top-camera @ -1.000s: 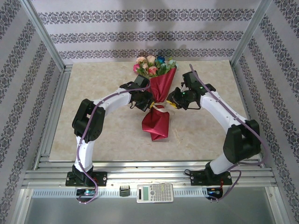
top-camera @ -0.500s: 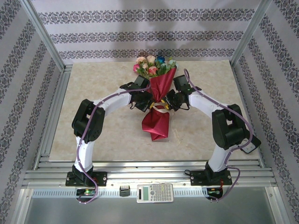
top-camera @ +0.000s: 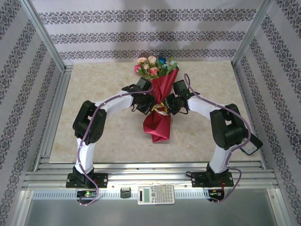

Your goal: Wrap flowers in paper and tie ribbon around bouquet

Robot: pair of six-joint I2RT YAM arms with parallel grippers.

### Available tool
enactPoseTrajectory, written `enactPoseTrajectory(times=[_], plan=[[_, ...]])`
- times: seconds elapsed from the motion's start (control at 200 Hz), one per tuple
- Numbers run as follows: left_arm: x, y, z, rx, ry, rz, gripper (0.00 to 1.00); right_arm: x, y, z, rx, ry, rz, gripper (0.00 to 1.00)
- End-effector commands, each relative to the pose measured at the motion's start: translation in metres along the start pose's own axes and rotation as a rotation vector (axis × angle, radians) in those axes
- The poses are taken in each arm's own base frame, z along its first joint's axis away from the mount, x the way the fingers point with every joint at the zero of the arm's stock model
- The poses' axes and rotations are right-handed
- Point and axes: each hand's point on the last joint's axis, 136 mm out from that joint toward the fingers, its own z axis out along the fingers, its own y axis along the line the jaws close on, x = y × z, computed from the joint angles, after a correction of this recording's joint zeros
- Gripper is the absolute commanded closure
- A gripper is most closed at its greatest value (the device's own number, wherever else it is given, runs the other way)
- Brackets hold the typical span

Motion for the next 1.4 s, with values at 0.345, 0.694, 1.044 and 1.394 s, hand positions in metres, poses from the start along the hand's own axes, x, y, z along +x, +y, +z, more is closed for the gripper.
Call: enactPoseTrajectory(times=[0.345,0.694,1.044,1.394], plan=[[0.007,-0.005,-0.013,0.016,-0.017,0.035,1.0,-0.002,0.019,-0.002,-0.041,-0.029,0.011,1.0],[0.005,-0.012,-0.022,0.027,-0.036,0.038,0.83,0.002,0.049,-0.026,-0.113,-0.031,0.007,1.0],[0.011,-0.017,-0.042,0.072,-0.03,-0.038,0.54,0.003,0.049,-0.023,-0.14,0.001,0.061,1.0],[0.017,-0.019,-0.041,0.104,0.025,-0.088,0.56,0.003,0.051,-0.02,-0.157,0.015,0.077,1.0]])
